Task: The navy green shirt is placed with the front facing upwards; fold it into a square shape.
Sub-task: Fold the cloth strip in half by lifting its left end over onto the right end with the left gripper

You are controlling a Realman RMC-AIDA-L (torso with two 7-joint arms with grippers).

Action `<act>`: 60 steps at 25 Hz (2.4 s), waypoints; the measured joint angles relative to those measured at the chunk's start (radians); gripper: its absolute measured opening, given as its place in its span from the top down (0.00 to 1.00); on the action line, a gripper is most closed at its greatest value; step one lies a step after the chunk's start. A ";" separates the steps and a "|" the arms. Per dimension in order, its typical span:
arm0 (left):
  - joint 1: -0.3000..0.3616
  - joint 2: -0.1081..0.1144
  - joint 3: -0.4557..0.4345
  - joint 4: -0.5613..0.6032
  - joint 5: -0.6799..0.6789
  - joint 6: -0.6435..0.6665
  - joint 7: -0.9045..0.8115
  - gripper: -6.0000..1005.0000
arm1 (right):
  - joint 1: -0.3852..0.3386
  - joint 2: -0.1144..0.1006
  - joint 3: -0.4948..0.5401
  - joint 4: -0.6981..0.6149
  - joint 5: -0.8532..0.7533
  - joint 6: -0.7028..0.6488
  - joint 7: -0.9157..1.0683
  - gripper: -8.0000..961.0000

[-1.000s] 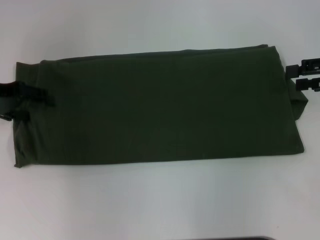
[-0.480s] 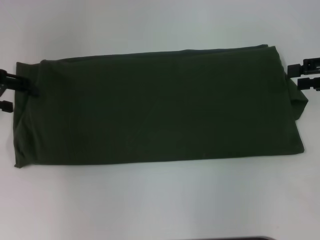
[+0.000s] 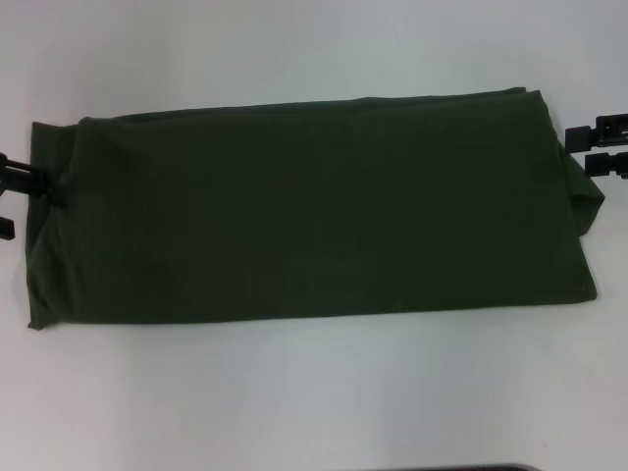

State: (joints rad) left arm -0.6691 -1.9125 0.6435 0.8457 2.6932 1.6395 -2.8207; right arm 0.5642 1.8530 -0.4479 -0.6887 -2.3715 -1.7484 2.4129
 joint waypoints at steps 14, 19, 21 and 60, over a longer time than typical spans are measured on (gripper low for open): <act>0.000 -0.020 0.001 -0.036 0.003 -0.085 0.003 0.13 | -0.001 0.003 -0.003 0.000 0.000 -0.001 0.000 0.17; 0.001 -0.022 0.001 -0.037 0.003 -0.111 0.006 0.13 | -0.002 0.003 -0.003 0.000 0.000 -0.002 0.000 0.17; 0.001 -0.022 0.001 -0.037 0.003 -0.116 0.006 0.13 | -0.003 0.003 -0.003 0.000 0.000 -0.001 0.000 0.17; -0.012 -0.025 0.061 -0.088 0.025 -0.170 0.009 0.13 | -0.007 0.000 -0.003 0.000 -0.002 -0.002 0.000 0.17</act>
State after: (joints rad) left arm -0.6811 -1.9373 0.7042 0.7577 2.7183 1.4694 -2.8113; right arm 0.5568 1.8530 -0.4510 -0.6887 -2.3731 -1.7505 2.4129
